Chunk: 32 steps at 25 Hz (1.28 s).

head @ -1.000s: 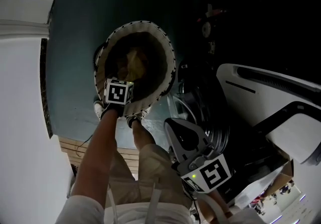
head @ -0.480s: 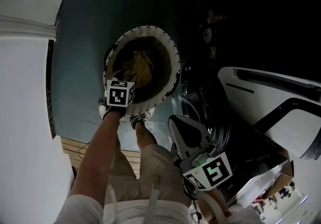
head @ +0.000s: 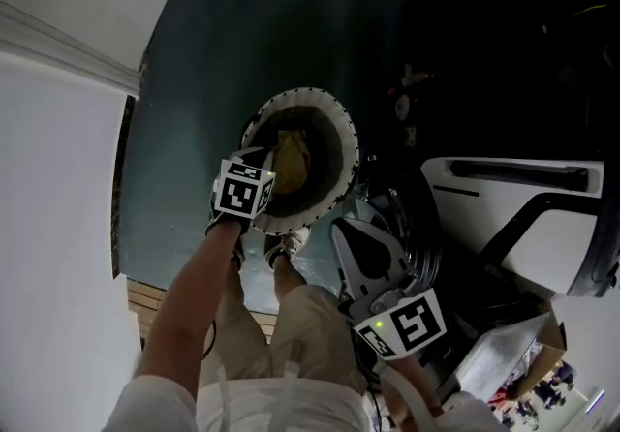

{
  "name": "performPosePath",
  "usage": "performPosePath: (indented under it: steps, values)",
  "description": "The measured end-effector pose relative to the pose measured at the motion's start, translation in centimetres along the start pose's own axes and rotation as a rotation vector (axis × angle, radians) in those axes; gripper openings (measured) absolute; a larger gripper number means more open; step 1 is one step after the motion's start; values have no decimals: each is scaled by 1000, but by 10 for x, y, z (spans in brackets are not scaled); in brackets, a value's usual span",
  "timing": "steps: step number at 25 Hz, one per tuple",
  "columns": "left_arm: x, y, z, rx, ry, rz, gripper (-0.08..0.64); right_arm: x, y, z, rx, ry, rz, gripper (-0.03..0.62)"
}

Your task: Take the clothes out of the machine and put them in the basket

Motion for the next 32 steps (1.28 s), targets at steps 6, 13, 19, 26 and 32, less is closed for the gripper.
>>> performPosePath:
  steps: [6, 13, 19, 26, 32]
  values:
    - [14, -39, -98, 123, -16, 4, 12, -30, -41, -12, 42, 20, -41, 15]
    - [52, -104, -218, 338, -14, 80, 12, -55, -109, -40, 114, 66, -81, 14]
    - [98, -167, -303, 531, 30, 172, 12, -59, -157, -66, 184, 96, -97, 15]
    - [138, -221, -387, 685, 28, 327, 12, -62, -197, -94, 268, 124, -94, 14]
    - [167, -249, -460, 879, -30, 370, 12, -45, -215, -123, 326, 181, -112, 15]
Point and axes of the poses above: the fingertips, and each gripper's own axes: z forward along the fingers, x to its right, y out of its underside, the point moved 4 cm from there along -z, backward along the fingers, and after that the axes turned 12 degrees about y, right-handed, at the moved point
